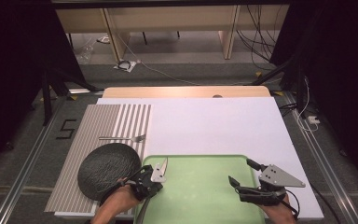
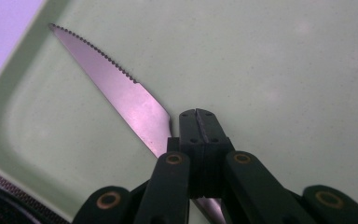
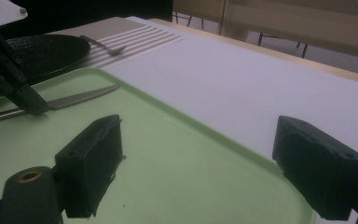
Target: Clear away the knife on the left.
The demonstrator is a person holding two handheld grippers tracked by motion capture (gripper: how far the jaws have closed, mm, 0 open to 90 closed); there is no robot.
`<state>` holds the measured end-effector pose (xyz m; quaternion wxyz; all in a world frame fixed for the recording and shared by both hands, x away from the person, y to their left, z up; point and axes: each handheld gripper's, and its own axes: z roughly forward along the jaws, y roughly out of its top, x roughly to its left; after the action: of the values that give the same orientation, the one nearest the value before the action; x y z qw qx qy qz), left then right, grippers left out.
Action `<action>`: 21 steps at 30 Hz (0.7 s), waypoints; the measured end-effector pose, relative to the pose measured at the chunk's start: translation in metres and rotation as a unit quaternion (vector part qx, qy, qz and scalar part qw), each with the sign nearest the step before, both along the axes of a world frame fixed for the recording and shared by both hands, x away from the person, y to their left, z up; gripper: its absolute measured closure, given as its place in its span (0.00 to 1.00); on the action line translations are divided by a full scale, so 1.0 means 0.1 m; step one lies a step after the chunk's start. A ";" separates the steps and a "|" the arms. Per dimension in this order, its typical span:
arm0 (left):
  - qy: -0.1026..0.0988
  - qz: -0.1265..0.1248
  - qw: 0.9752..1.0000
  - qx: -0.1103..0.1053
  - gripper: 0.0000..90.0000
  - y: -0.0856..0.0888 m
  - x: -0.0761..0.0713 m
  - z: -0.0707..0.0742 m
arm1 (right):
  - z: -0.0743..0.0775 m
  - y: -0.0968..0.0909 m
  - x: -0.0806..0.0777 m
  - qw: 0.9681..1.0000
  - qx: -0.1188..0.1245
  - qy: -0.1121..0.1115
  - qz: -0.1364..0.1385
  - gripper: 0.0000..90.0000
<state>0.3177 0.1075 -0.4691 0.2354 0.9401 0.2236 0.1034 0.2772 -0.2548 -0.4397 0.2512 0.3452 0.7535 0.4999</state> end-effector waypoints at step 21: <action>0.007 0.031 0.999 0.027 1.00 0.16 0.07 0.02 | 0.00 0.00 0.00 1.000 0.000 -0.001 0.001 0.19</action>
<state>0.3244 0.1234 -0.4669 0.2056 0.9394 0.2512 0.1104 0.2769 -0.2551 -0.4396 0.2516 0.3444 0.7536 0.5001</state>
